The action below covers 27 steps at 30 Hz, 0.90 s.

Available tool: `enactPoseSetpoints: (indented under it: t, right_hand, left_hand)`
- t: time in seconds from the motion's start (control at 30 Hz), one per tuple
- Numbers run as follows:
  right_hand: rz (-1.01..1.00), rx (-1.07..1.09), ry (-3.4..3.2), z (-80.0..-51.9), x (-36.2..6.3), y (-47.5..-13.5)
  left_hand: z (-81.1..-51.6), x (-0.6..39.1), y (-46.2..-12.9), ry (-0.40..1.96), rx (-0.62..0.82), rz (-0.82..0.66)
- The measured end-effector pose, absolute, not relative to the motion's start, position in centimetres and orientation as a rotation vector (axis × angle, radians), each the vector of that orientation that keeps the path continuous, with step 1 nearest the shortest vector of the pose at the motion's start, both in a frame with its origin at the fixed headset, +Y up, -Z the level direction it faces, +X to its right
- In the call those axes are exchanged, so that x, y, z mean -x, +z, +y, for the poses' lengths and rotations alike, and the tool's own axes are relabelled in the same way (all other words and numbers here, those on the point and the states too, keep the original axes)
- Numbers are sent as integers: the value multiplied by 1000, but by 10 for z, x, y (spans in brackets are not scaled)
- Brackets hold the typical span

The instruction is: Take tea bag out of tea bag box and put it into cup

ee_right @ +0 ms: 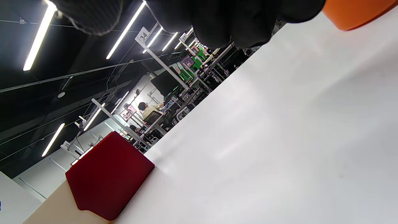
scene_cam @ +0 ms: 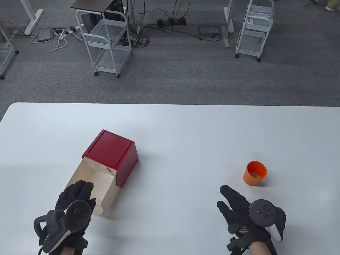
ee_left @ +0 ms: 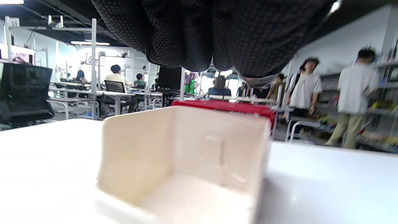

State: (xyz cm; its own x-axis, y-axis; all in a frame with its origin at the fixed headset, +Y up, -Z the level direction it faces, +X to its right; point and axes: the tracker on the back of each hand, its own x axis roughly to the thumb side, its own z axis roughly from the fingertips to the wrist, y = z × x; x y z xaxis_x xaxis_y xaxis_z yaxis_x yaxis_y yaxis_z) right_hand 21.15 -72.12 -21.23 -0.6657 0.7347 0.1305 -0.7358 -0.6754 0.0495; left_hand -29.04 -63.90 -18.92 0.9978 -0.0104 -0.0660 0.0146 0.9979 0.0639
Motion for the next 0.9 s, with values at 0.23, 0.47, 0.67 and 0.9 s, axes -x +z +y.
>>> enactPoseSetpoints:
  t: [0.23,0.47,0.67,0.9]
  right_hand:
    - [-9,-174,2307,-721,-212,-212]
    - [-4,-174,2313,-721,-211,-212]
    - [-1,-171,2318,-721,-211,-212]
    - [0,-171,2322,-721,-211,-212]
  left_hand:
    - [-674,296,-196,-201,63,72]
    - [-708,290,-202,-371,175,49]
    - [-726,283,-209,-441,192,25]
    - [-737,279,-212,-452,152,-1]
